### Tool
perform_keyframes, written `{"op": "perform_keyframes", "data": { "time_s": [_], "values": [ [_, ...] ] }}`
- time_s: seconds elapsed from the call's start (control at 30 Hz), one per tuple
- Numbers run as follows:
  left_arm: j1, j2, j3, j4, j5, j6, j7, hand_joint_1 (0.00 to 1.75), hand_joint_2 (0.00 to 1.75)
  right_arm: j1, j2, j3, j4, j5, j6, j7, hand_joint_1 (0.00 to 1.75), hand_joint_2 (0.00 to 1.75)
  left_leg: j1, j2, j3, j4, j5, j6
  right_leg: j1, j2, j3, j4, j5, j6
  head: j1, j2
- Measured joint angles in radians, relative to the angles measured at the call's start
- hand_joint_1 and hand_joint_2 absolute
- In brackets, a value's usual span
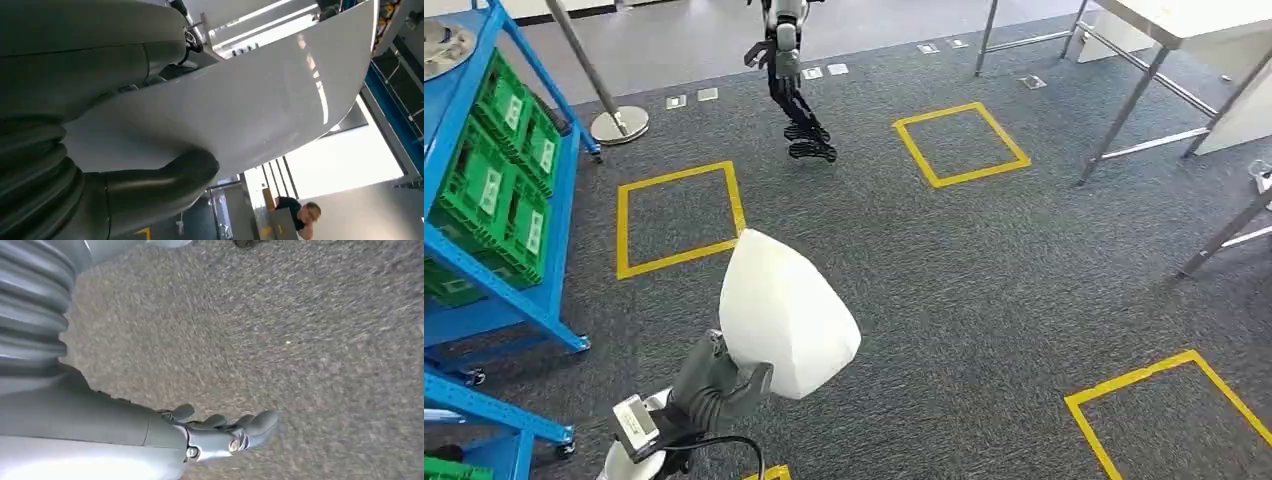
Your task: Take the parts from the cabinet and place them on the table.
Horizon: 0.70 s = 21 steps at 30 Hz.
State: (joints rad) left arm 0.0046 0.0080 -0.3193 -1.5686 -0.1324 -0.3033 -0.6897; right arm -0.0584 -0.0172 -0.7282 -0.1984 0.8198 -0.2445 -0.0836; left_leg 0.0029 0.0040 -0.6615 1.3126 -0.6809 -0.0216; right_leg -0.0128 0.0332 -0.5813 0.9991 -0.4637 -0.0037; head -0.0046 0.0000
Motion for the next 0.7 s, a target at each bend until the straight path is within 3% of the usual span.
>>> {"op": "perform_keyframes", "data": {
  "time_s": [0.03, 0.07, 0.13, 0.17, 0.2, 0.33, 0.37, 0.4, 0.43, 0.5, 0.53, 0.57, 0.63, 0.67, 0.7],
  "values": [
    [0.005, 0.0, 0.0, 0.0, -0.003, 0.0, 0.0, 1.75, 1.75, 0.002, 0.002, 0.0, 0.0, -0.001, 0.0, 0.006, 0.0, 1.75, 0.0, 0.0, -0.011, 0.013, 0.01, -0.001, 0.0, 0.012, 0.0, 0.001, 0.0, 0.0, -0.001, 0.0],
    [0.008, 0.0, 0.0, -0.002, -0.009, 0.0, 0.004, 1.75, 1.75, 0.003, 0.004, 0.0, 0.0, -0.003, 0.0, 0.009, 0.0, 1.75, 0.002, -0.001, 0.0, -0.019, 0.043, -0.001, -0.001, 0.026, 0.001, 0.002, 0.0, 0.001, -0.002, 0.0],
    [0.008, -0.001, 0.0, -0.006, -0.011, 0.0, 0.008, 1.75, 1.75, 0.002, 0.007, 0.0, 0.0, -0.006, 0.004, 0.01, 0.0, 1.75, 0.008, -0.013, 0.069, -0.174, 0.136, -0.001, -0.003, 0.055, 0.001, 0.007, -0.002, 0.006, -0.003, 0.0],
    [0.008, -0.001, 0.0, -0.01, -0.014, -0.001, 0.01, 1.75, 1.75, 0.002, 0.01, 0.0, 0.0, -0.007, 0.006, 0.008, 0.0, 1.75, 0.014, -0.054, 0.106, -0.256, 0.171, -0.004, -0.005, 0.069, -0.001, 0.01, -0.004, 0.013, -0.004, 0.0],
    [0.009, -0.002, 0.0, -0.011, -0.017, -0.002, 0.011, 1.75, 1.75, 0.0, 0.01, 0.0, 0.0, -0.01, 0.008, 0.007, 0.0, 1.75, 0.016, -0.091, 0.118, -0.292, 0.158, 0.002, 0.001, 0.081, -0.009, 0.021, -0.007, 0.022, -0.005, 0.0],
    [0.002, -0.021, -0.001, -0.011, -0.022, -0.01, 0.02, 1.75, 1.75, 0.008, 0.014, -0.005, 0.0, -0.024, 0.009, -0.013, 0.0, 1.75, 0.008, -0.046, 0.117, -0.292, 0.168, 0.039, -0.012, 0.121, -0.023, 0.009, 0.008, 0.054, -0.001, 0.0],
    [-0.007, -0.028, -0.002, -0.011, -0.027, -0.011, 0.024, 1.75, 1.75, 0.011, 0.016, -0.009, 0.0, -0.027, 0.009, -0.017, 0.0, 1.75, 0.009, -0.033, 0.118, -0.296, 0.172, 0.047, -0.012, 0.077, -0.024, 0.021, 0.0, 0.054, 0.0, 0.0],
    [-0.012, -0.036, -0.002, -0.011, -0.031, -0.011, 0.027, 1.75, 1.75, 0.008, 0.017, -0.013, 0.0, -0.03, 0.009, -0.024, 0.0, 1.75, 0.007, -0.023, 0.117, -0.298, 0.173, 0.052, -0.005, 0.025, -0.046, 0.064, -0.032, 0.054, 0.01, 0.0],
    [-0.015, -0.039, -0.002, -0.011, -0.032, -0.011, 0.029, 1.75, 1.75, 0.002, 0.017, -0.016, 0.0, -0.032, 0.01, -0.027, 0.0, 1.75, 0.005, -0.008, 0.116, -0.297, 0.172, 0.054, -0.002, -0.001, -0.081, 0.137, -0.074, 0.056, 0.015, 0.0],
    [-0.02, -0.041, -0.002, -0.007, -0.038, -0.012, 0.036, 1.75, 1.75, -0.003, 0.019, -0.019, 0.0, -0.034, 0.01, -0.03, 0.0, 1.75, -0.001, 0.027, 0.115, -0.297, 0.17, 0.059, -0.003, -0.018, -0.155, 0.295, -0.14, 0.058, 0.016, 0.0],
    [-0.024, -0.043, -0.003, -0.004, -0.038, -0.012, 0.036, 1.75, 1.75, -0.001, 0.02, -0.021, 0.0, -0.035, 0.01, -0.03, 0.0, 1.75, -0.003, 0.042, 0.115, -0.297, 0.169, 0.06, -0.002, -0.019, -0.169, 0.328, -0.144, 0.058, 0.016, 0.0],
    [-0.027, -0.045, -0.002, -0.002, -0.038, -0.012, 0.036, 1.75, 1.75, 0.002, 0.021, -0.023, 0.0, -0.036, 0.01, -0.03, 0.0, 1.75, -0.004, 0.055, 0.115, -0.297, 0.168, 0.061, -0.002, -0.02, -0.158, 0.309, -0.126, 0.056, 0.016, 0.0],
    [-0.033, -0.049, -0.002, 0.0, -0.038, -0.012, 0.036, 1.75, 1.75, 0.005, 0.021, -0.026, 0.0, -0.037, 0.01, -0.03, 0.0, 1.75, -0.005, 0.079, 0.118, -0.296, 0.165, 0.059, -0.001, -0.034, -0.075, 0.162, -0.052, 0.051, 0.017, 0.0],
    [-0.036, -0.051, -0.003, 0.0, -0.038, -0.012, 0.036, 1.75, 1.75, 0.004, 0.021, -0.026, 0.0, -0.036, 0.01, -0.029, 0.0, 1.75, -0.006, 0.092, 0.122, -0.296, 0.162, 0.057, 0.003, -0.068, -0.016, 0.062, -0.016, 0.045, 0.017, 0.0],
    [-0.039, -0.053, -0.002, 0.0, -0.038, -0.012, 0.036, 1.75, 1.75, 0.0, 0.021, -0.026, 0.0, -0.036, 0.01, -0.028, 0.0, 1.75, -0.011, 0.1, 0.124, -0.296, 0.16, 0.053, 0.011, -0.122, 0.005, 0.016, -0.026, 0.034, 0.019, 0.0]
  ]
}}
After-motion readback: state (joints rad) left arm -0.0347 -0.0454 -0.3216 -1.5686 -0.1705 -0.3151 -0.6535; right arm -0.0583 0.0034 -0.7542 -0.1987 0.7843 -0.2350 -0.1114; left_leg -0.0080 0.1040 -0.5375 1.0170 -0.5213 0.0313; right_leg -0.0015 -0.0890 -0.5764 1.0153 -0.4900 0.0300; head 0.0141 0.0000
